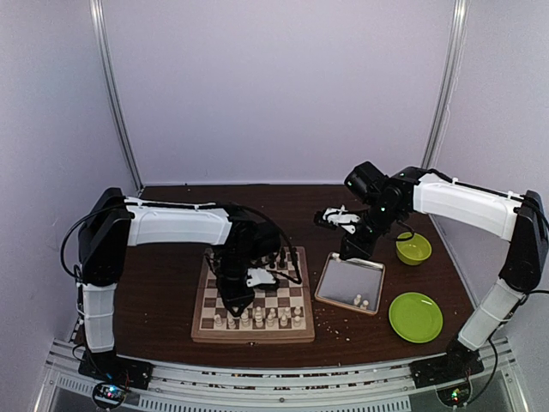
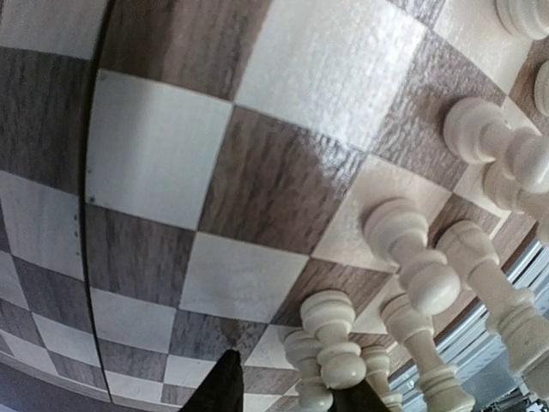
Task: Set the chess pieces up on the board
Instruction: Place the pawn on c2.
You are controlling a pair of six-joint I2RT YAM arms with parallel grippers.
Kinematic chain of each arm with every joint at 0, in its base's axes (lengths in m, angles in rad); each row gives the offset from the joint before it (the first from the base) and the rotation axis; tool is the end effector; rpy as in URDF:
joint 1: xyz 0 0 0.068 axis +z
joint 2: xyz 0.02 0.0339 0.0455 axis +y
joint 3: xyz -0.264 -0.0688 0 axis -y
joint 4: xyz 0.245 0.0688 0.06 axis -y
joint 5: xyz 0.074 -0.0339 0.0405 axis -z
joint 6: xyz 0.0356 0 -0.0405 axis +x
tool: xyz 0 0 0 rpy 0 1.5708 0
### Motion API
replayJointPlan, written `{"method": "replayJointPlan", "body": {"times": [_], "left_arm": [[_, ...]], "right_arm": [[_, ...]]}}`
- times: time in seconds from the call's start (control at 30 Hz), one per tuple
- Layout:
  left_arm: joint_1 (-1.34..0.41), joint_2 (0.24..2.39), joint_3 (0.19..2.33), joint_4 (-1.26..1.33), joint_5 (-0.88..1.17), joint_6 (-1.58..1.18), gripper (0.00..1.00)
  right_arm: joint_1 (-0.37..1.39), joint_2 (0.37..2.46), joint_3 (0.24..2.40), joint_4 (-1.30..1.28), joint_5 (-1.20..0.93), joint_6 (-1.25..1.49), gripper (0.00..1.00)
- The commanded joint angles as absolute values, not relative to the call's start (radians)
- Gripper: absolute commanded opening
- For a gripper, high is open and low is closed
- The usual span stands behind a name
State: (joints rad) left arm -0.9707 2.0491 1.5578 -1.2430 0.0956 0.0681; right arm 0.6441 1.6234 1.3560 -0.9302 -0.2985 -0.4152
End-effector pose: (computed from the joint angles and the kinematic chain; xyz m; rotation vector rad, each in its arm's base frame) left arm 0.2050 -0.3056 0.1772 -1.4556 -2.5692 0.0216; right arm 0.2539 0.2038 0.2697 -1.4661 2.3488 0.4731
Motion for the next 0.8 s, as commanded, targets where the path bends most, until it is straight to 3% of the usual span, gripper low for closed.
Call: {"method": "replayJointPlan", "body": {"times": [0.0,0.43,0.77], "left_arm": [[-0.973,1.987,1.601,-1.251,0.058,0.069,0.35],[-0.944,1.667,1.53,-1.213,0.008,0.076,0.4],[-0.796,1.335,1.18,-0.602,-0.098,-0.024,0.48]], "right_arm": [[0.64,1.622,1.359,-0.936,-0.295,-0.416,0.03],[0.679,1.679,1.511,-1.033,-0.276,-0.443,0.04],[0.878,1.902,1.754,-1.169,-0.202,-0.491,0.04]]}}
